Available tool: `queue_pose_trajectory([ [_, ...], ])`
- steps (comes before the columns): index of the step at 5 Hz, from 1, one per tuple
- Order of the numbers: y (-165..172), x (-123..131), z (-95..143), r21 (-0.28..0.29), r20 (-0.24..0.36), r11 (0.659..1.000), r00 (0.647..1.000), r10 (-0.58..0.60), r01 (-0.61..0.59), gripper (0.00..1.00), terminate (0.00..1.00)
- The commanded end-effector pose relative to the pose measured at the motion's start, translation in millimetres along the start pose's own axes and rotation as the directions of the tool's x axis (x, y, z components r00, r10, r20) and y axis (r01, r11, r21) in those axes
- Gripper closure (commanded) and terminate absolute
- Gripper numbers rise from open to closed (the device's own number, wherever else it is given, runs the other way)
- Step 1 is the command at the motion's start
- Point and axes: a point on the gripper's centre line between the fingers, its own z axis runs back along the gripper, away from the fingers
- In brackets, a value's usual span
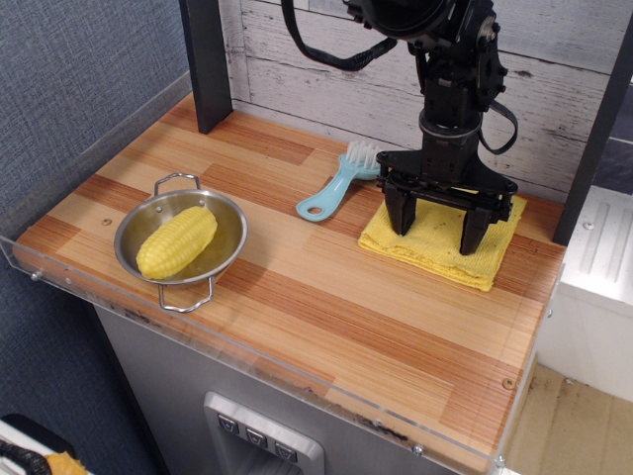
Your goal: Slide yellow cloth up, to top edge of table.
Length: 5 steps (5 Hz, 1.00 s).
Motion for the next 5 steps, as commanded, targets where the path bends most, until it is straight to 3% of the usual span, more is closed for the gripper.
queue_pose_trajectory([
  [1,-13,8,4,-0.01,0.019,0.998,0.997,-0.069,0.069,0.0,0.0],
  [3,-18,15,30,-0.024,0.073,0.998,0.996,-0.056,0.058,0.0,0.0],
  [5,-19,47,76,-0.058,0.157,0.998,0.988,-0.006,0.016,0.0,0.0],
])
